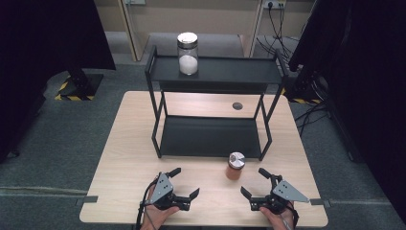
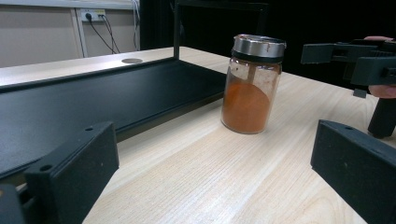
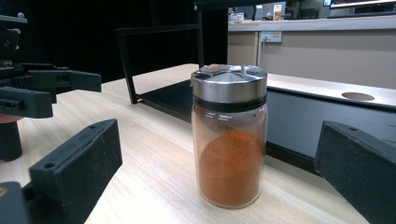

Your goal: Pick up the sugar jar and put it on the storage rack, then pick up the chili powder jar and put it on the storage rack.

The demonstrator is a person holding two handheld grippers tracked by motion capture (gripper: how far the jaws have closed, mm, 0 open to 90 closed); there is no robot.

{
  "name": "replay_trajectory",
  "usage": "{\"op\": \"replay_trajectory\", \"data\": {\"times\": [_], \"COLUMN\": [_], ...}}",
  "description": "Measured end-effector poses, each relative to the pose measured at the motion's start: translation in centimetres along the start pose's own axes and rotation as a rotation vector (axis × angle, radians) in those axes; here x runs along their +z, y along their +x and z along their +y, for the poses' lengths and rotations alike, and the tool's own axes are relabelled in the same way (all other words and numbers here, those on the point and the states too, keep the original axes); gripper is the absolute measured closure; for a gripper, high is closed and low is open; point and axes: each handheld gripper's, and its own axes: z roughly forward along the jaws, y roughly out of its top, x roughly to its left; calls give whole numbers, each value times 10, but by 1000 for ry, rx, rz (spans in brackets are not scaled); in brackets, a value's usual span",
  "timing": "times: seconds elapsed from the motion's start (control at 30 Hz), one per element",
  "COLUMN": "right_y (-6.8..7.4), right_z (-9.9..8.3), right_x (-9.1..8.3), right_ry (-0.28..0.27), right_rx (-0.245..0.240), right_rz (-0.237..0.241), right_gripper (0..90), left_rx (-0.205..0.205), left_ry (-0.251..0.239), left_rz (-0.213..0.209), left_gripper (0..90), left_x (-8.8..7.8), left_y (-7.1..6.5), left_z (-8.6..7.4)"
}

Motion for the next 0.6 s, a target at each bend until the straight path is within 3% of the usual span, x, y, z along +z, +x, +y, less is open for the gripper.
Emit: {"op": "replay_trajectory", "data": {"times": [0.6], "right_y": [0], "right_z": [0], "right_x": [0], "right_ry": [-2], "right_rx": [0], "right_rz": [-2], "right_gripper": [10], "left_rx": [-8], "left_ry": [3], "left_rz": [9], "left_gripper": [2], "left_x": [-1], "left_y": [0], "left_z": [0]}}
